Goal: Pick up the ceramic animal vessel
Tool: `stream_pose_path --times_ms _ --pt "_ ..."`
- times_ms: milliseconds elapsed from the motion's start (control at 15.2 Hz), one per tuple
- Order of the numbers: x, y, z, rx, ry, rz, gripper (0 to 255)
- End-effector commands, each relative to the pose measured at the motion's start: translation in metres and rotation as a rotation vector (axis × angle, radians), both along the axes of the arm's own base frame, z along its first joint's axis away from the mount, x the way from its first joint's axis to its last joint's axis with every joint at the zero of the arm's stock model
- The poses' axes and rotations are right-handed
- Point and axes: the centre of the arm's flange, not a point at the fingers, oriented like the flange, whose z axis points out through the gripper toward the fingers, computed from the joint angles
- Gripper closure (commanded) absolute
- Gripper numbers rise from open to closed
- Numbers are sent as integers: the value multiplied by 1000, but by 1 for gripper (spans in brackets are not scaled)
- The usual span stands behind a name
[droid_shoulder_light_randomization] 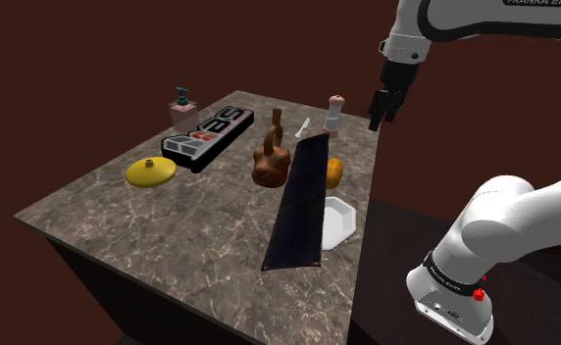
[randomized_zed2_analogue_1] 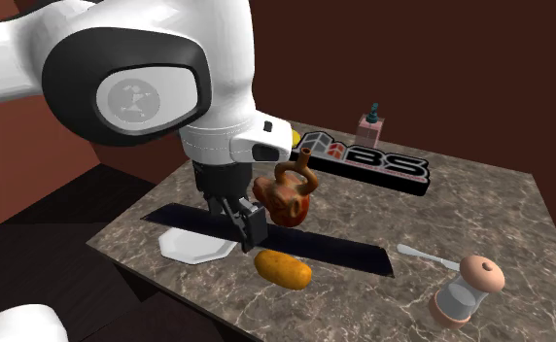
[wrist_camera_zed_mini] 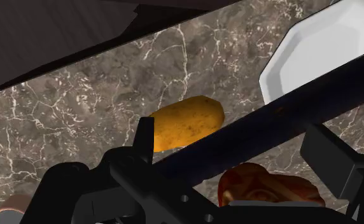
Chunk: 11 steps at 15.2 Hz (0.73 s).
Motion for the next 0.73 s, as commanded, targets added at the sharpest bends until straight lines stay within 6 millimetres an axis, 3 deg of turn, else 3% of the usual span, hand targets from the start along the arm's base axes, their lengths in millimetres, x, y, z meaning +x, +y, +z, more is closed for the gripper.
stream_pose_path --times_ms 0,660 --pt "0 0 0 0 0 0 0" --pt "75 89 -28 32 -68 -418 0"
